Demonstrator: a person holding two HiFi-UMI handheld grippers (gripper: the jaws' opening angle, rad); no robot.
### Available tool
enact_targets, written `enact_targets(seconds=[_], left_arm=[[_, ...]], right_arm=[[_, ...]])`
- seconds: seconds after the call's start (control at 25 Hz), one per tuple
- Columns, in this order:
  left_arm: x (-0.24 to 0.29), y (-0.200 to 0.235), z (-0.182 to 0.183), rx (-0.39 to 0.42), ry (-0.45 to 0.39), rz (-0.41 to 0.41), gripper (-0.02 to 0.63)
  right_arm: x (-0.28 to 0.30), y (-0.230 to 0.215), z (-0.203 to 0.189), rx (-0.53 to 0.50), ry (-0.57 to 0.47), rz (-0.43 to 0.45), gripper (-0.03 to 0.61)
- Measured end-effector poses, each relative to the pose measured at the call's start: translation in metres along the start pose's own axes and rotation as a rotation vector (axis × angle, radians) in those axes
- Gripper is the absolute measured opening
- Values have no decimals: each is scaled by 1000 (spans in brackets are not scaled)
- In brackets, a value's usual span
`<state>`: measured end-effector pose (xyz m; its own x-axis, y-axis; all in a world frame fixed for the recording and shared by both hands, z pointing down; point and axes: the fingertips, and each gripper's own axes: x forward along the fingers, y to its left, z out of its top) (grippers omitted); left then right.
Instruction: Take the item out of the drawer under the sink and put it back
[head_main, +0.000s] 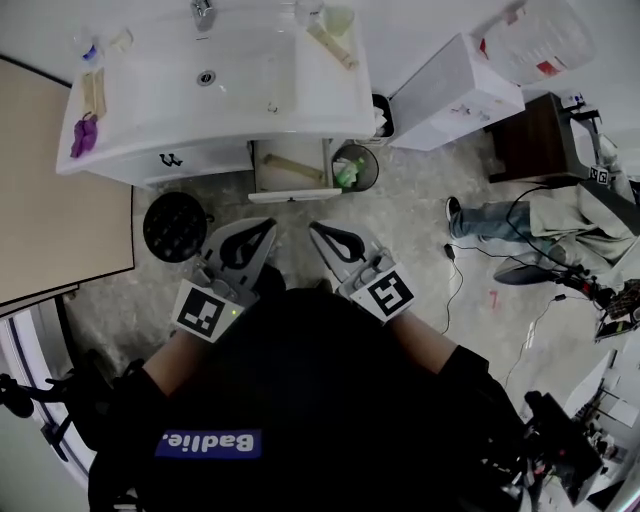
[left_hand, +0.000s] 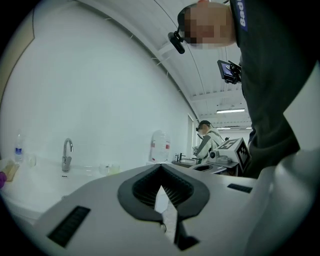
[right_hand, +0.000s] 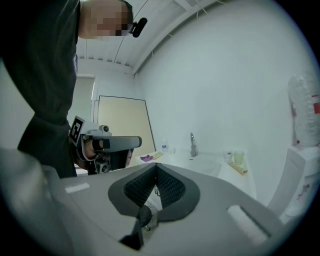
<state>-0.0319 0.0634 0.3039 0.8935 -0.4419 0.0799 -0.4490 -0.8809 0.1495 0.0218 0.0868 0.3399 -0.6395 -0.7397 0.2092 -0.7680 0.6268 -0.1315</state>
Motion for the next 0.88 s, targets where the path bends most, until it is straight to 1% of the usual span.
enact_targets(seconds=[0.16, 0.4, 0.48, 0.64, 0.88], left_arm=[[-1, 30, -1, -11, 7, -32, 5], [4, 53, -3, -42, 5, -22, 5], [10, 57, -6, -44, 6, -12, 6], [21, 62, -8, -56, 1, 20, 5], [35, 70, -17, -56, 0, 78, 6]], right_arm=[[31, -10, -2, -22, 22, -40, 0], [57, -26, -12, -23, 53, -43, 2], [63, -37, -25, -32, 78, -39, 2], [79, -59, -63, -66, 142, -18, 2], [98, -97, -119, -81, 209, 6, 2]])
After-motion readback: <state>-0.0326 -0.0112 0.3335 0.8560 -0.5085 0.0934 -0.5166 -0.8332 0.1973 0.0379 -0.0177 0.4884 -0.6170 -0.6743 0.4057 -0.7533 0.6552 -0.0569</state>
